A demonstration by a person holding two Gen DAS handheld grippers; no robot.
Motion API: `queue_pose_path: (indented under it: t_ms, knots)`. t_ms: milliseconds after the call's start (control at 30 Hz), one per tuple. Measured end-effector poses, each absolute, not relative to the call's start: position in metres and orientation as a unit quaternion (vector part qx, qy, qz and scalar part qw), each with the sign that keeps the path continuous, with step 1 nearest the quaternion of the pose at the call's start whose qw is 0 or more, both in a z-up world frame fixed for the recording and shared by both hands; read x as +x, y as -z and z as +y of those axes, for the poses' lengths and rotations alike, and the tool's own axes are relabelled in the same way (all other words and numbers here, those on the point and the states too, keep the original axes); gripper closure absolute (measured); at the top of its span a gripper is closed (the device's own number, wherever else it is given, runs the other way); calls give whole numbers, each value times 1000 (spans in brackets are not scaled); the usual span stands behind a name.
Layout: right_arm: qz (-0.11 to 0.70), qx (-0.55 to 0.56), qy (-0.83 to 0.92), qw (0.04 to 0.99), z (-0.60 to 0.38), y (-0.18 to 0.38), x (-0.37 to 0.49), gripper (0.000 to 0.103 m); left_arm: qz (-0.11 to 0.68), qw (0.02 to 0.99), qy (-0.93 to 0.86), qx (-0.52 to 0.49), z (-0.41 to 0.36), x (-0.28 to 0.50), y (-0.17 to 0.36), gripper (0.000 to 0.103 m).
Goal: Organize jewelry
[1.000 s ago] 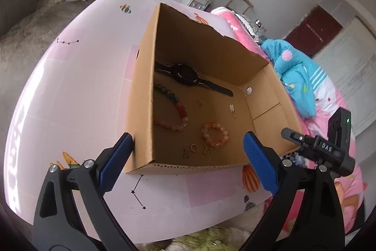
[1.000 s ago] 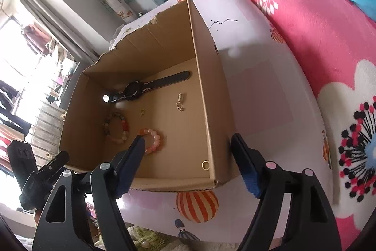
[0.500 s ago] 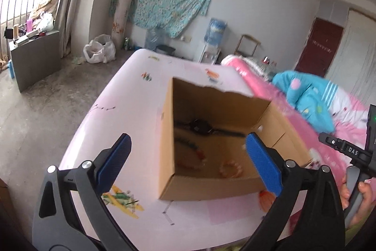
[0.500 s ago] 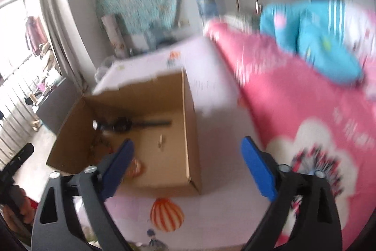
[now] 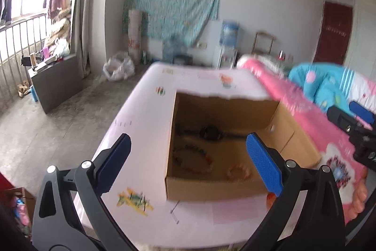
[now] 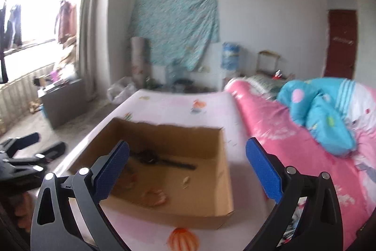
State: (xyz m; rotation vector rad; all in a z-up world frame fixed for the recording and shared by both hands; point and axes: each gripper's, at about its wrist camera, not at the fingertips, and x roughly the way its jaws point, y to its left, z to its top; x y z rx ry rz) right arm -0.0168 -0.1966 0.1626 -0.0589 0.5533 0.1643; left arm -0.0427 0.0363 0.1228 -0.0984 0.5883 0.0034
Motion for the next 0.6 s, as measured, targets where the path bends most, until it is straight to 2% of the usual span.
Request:
queue_pose_path:
  t_ms: [167, 233, 433, 600]
  knots:
    - [402, 11, -91, 911, -201, -131, -2, 6, 319, 947, -14, -37, 30, -45, -114, 8]
    - [429, 27, -82, 899, -207, -118, -1, 6, 338, 941, -16, -16, 25, -46, -108, 8]
    - [481, 57, -50, 873, -217, -84, -1, 6, 411, 911, 0, -14, 17, -39, -78, 8]
    - [487, 33, -47, 872, -204, -73, -5, 6, 450, 893, -5, -9, 10, -28, -61, 8]
